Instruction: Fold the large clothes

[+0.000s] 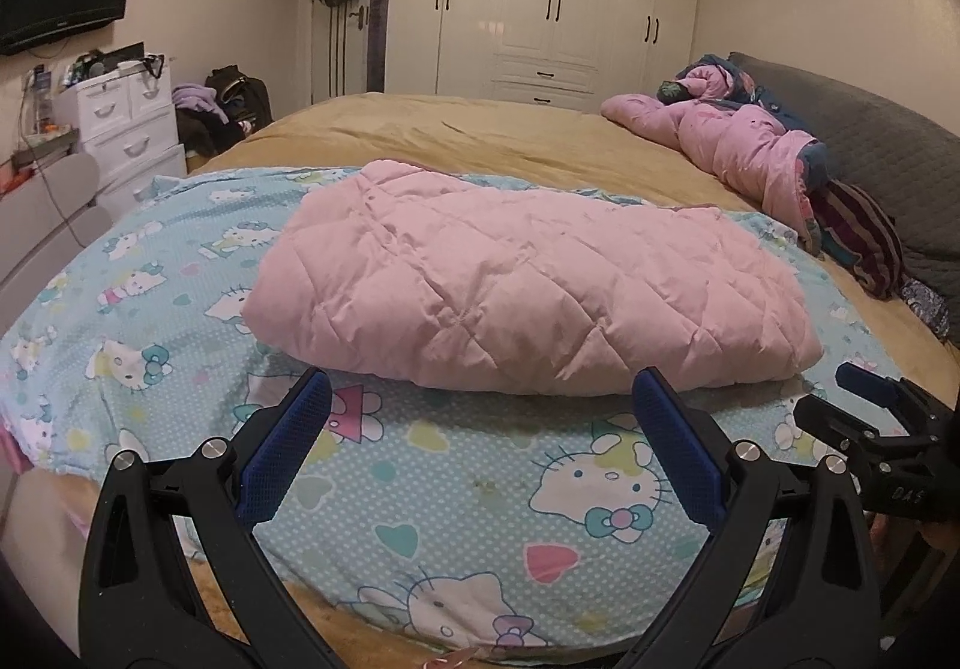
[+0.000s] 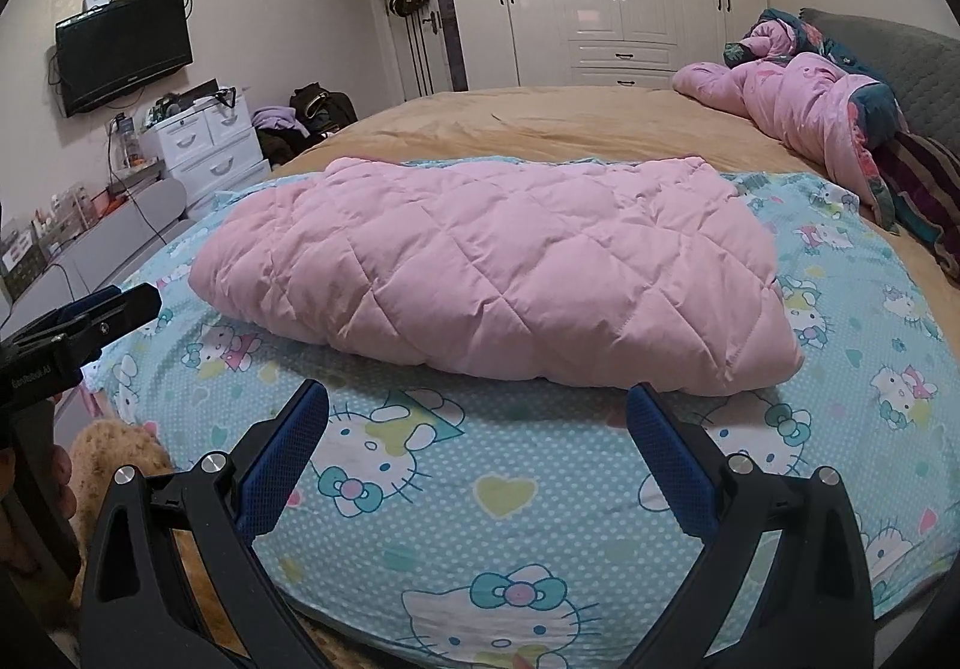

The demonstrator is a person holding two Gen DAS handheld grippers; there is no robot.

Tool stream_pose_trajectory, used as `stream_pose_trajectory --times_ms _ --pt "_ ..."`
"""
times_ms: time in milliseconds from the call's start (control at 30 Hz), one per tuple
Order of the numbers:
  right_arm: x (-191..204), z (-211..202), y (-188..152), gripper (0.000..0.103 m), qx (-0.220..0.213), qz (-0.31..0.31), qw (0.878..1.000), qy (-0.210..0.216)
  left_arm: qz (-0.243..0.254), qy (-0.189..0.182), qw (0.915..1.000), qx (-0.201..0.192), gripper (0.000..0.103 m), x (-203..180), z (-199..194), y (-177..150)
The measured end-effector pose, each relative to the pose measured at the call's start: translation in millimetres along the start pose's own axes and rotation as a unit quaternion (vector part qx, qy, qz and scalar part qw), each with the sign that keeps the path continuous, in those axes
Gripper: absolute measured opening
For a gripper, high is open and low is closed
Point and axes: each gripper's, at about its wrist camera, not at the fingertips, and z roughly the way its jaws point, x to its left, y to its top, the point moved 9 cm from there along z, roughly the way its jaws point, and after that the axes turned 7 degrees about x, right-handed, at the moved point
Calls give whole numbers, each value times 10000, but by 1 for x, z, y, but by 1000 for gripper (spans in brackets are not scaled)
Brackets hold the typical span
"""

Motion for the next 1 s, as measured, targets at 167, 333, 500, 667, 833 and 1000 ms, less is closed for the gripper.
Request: stream_pose_trajectory --times_ms 167,333,500,667,833,1000 --pt "1 0 -2 99 34 4 10000 -4 -3 13 10000 29 94 0 1 -1" --pt "1 -1 -3 99 5 13 10000 -2 3 45 10000 13 94 0 0 -1" --pt "1 -2 -3 99 -10 14 10000 -12 6 45 10000 17 94 0 -1 -1" --pt "0 -3 -2 99 -14 14 10000 -15 -1 62 10000 20 94 0 -2 -1" --pt "-1 -4 0 99 -35 22 10000 -16 -4 67 10000 13 94 1 -3 -1" --pt "-1 -5 1 99 -44 13 10000 -13 -6 62 10000 24 94 1 -5 -1"
